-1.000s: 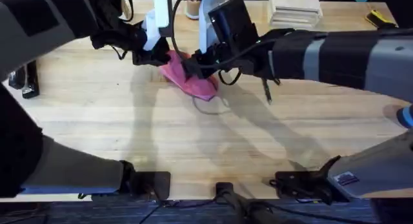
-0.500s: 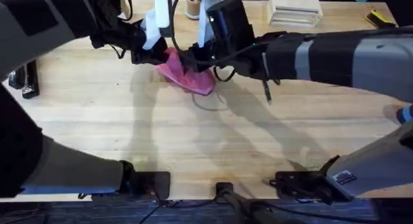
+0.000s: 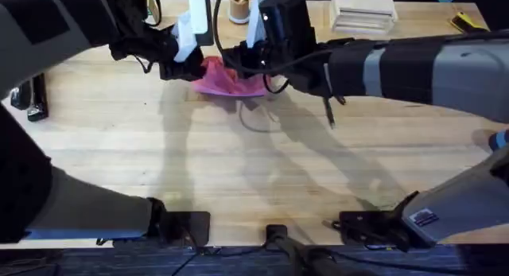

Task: Unzip the bag, pick up the pens from the table one at a time and place them inside, then zip the bag closed.

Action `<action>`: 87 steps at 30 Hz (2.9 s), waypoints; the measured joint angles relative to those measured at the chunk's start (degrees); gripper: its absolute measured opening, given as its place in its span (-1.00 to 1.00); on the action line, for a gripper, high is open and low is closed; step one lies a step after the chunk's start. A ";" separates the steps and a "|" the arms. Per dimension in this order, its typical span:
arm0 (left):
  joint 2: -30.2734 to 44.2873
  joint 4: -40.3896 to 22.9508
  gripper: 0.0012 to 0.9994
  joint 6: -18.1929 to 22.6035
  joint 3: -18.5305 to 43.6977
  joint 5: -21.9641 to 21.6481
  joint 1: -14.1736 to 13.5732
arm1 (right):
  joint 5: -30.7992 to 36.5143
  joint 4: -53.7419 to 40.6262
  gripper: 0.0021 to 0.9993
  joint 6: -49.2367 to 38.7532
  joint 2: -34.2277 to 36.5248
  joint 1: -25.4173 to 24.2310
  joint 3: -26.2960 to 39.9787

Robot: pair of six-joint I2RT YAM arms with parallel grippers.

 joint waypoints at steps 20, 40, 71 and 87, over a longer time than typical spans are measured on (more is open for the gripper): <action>0.00 -0.14 -0.92 0.02 0.00 -0.93 0.02 | -1.04 -0.39 -0.94 2.30 0.00 2.45 -0.01; 0.01 -0.20 -0.92 0.02 0.00 1.41 -0.05 | -6.59 -6.56 -0.56 -1.03 -1.65 -0.25 0.00; -0.01 -0.92 -0.92 -0.18 -0.02 7.02 -2.14 | -7.37 -38.73 1.00 -9.77 -22.41 -11.05 3.61; 0.01 -6.82 -0.92 -0.20 -0.02 14.34 -1.99 | -7.41 -50.18 1.00 -9.94 -22.41 -10.97 8.85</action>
